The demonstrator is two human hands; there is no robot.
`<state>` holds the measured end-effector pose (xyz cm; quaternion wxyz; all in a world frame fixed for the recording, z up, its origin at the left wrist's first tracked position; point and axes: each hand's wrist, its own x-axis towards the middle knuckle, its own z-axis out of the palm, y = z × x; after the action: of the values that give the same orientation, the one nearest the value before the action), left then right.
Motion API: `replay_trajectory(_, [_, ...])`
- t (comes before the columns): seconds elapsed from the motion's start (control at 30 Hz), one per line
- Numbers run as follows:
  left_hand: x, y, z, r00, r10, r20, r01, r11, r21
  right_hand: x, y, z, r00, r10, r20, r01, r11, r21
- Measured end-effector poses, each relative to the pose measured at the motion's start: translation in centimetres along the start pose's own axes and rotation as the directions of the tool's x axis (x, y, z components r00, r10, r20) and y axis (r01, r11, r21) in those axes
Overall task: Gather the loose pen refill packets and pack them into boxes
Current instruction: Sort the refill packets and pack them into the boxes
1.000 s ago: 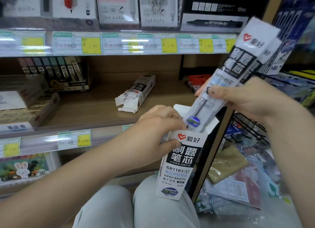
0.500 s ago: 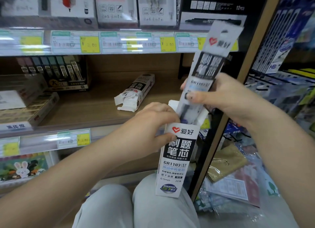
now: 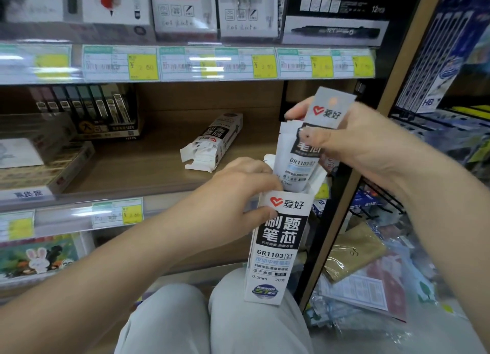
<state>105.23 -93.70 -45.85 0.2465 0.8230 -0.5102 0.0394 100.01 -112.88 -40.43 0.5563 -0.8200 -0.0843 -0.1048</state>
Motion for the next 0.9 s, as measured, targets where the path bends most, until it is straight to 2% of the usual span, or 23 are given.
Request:
replay_trajectory(0.1, [0.0,0.0,0.2,1.000,0.020,-0.013,-0.020,1.000,-0.003,0.2,0.2,0.3,1.000,0.013,-0.012,-0.015,0.993,-0.116])
replay_trajectory(0.17, [0.1,0.1,0.3,1.000,0.025,-0.018,-0.025,1.000,0.006,0.3,0.7,1.1,0.995,0.069,0.078,-0.037,0.934,-0.355])
replay_trajectory(0.23, [0.1,0.1,0.3,1.000,0.022,-0.012,-0.022,1.000,-0.002,0.3,0.7,1.5,0.979,0.134,0.151,-0.040,0.862,-0.505])
replay_trajectory(0.4, [0.1,0.0,0.2,1.000,0.024,0.002,-0.024,1.000,0.015,0.4,-2.2,-0.2,0.977,0.115,0.177,-0.012,0.866,-0.500])
replay_trajectory(0.47, [0.2,0.1,0.3,0.999,0.038,-0.003,-0.038,0.999,0.011,0.5,-2.2,0.3,0.979,0.101,0.180,0.030,0.792,-0.610])
replay_trajectory(0.53, [0.3,0.3,0.4,0.998,0.056,-0.013,-0.056,0.998,0.012,0.6,-1.5,1.8,0.968,0.134,0.214,0.070,0.670,-0.739])
replay_trajectory(0.63, [0.5,0.4,0.5,0.999,0.046,-0.003,-0.046,0.999,0.018,0.4,-1.2,2.9,0.958,0.178,0.223,0.094,0.544,-0.834])
replay_trajectory(0.67, [0.5,0.5,0.4,0.999,0.040,0.001,-0.040,0.999,0.015,0.5,-1.5,2.8,0.955,0.193,0.225,0.093,0.525,-0.846])
replay_trajectory(0.8, [0.3,0.2,0.2,0.999,0.034,-0.002,-0.034,0.999,0.014,0.6,-2.3,2.3,0.950,0.225,0.216,0.046,0.583,-0.811])
replay_trajectory(0.9, [0.3,0.1,0.2,0.999,0.047,-0.019,-0.047,0.999,0.003,1.2,-1.8,3.4,0.948,0.239,0.209,0.080,0.455,-0.887])
